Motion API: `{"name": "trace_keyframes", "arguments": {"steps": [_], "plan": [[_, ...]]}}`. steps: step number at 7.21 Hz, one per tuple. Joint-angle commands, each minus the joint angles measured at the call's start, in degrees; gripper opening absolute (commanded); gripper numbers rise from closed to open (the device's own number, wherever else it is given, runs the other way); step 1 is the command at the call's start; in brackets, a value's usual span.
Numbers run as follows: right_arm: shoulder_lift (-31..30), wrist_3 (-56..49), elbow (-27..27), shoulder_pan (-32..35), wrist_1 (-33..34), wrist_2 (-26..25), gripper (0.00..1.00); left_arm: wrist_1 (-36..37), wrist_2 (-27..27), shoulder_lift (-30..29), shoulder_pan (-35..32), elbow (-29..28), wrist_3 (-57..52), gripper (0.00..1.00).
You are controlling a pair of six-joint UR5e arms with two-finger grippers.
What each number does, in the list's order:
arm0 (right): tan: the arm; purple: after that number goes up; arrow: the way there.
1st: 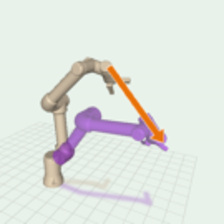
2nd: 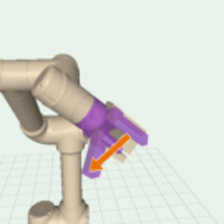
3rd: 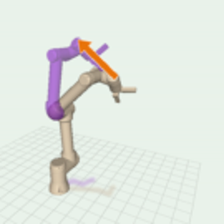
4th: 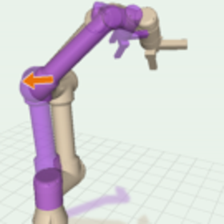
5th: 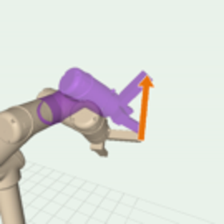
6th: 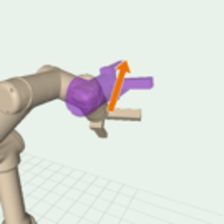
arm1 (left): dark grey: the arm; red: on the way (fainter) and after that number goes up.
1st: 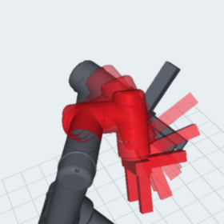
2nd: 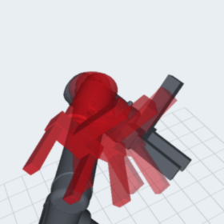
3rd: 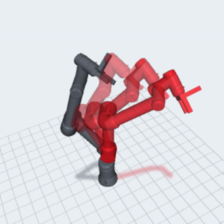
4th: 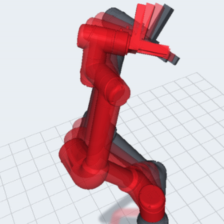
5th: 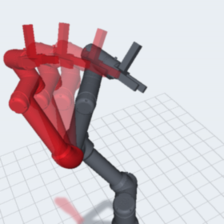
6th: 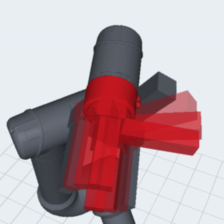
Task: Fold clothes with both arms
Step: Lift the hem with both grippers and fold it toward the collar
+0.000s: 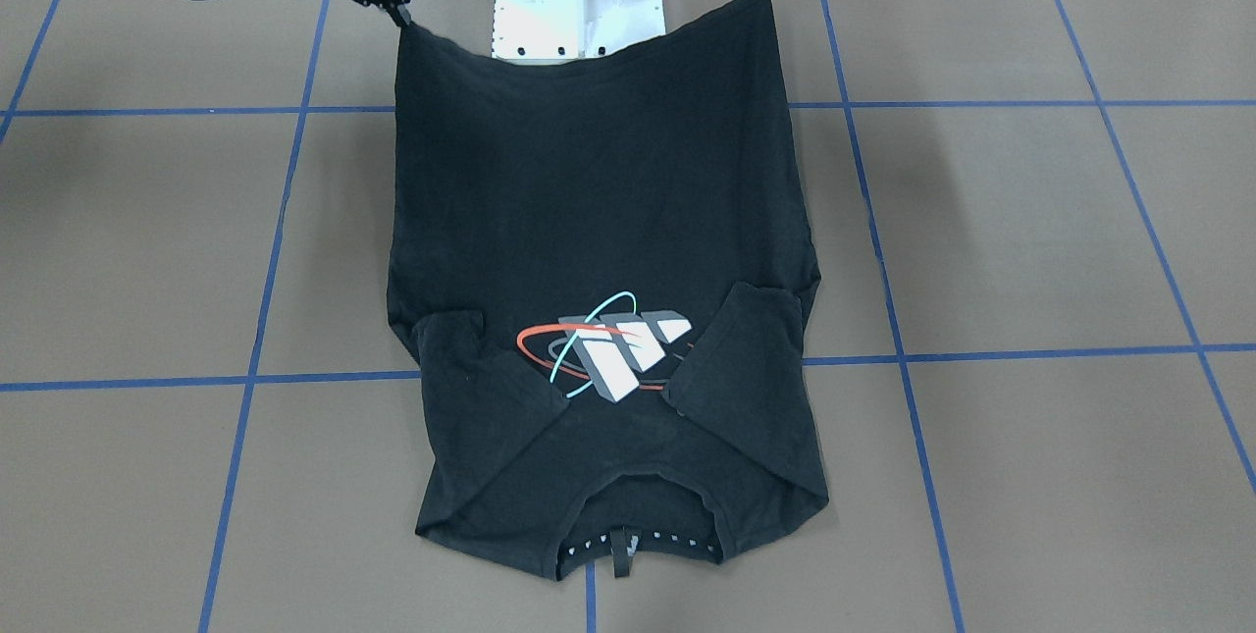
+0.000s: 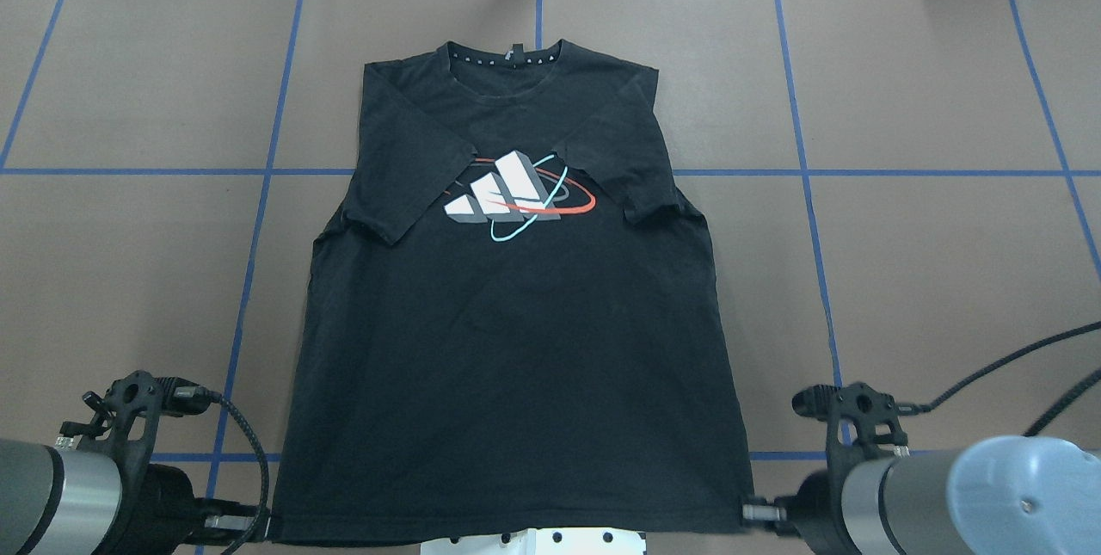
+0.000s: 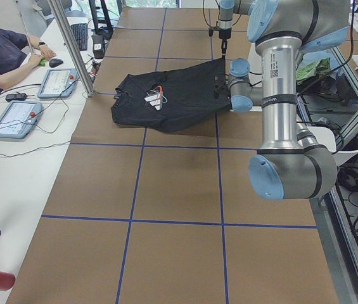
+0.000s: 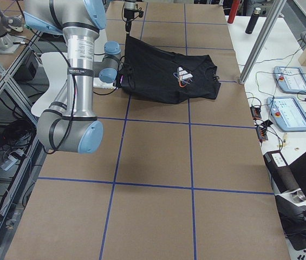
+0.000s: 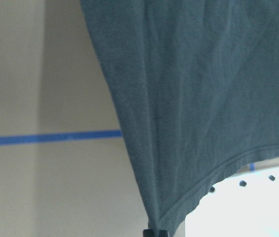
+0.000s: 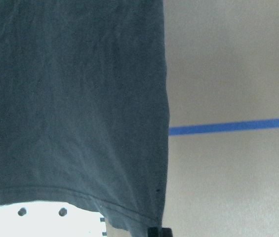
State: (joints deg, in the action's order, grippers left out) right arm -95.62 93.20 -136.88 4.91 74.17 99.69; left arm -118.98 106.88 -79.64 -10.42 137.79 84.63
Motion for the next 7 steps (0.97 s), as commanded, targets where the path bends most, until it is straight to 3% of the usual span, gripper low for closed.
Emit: {"name": "trace_keyframes", "arguments": {"steps": [1,3,7], "plan": [[-3.51,-0.03,-7.93,-5.16,0.19,3.39,0.0,0.16,5.08,2.02,0.83,2.82,0.01,0.0],[-3.26,0.05,-12.95,-6.49,6.57,4.82,0.0,0.16,6.83,2.56,2.86,3.62,0.27,0.0],[-0.72,-0.03,-12.01,5.61,15.65,4.21,0.0,0.95,6.41,0.46,-3.71,2.66,0.36,0.0]]}}
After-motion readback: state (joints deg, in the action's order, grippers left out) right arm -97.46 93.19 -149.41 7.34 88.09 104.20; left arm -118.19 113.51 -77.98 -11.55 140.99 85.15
